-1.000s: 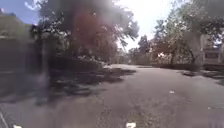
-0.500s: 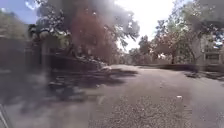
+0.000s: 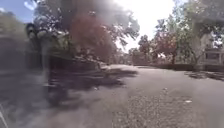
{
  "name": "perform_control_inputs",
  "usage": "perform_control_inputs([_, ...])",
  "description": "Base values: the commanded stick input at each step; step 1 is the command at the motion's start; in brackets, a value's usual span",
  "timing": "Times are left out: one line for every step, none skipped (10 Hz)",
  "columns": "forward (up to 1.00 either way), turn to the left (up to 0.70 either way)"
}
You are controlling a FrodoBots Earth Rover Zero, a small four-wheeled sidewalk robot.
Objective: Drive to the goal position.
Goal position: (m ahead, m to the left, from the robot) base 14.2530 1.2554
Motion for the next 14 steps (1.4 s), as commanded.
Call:
perform_control_inputs([0.50, 0.00])
perform_control_inputs([0.50, 0.00])
perform_control_inputs([0.50, 0.00])
perform_control_inputs([0.50, 0.00])
perform_control_inputs([0.50, 0.00])
perform_control_inputs([0.50, 0.00])
perform_control_inputs([0.50, 0.00])
perform_control_inputs([0.50, 0.00])
perform_control_inputs([0.50, 0.00])
perform_control_inputs([0.50, 0.00])
perform_control_inputs([0.50, 0.00])
perform_control_inputs([0.50, 0.00])
perform_control_inputs([0.50, 0.00])
perform_control_inputs([0.50, 0.00])
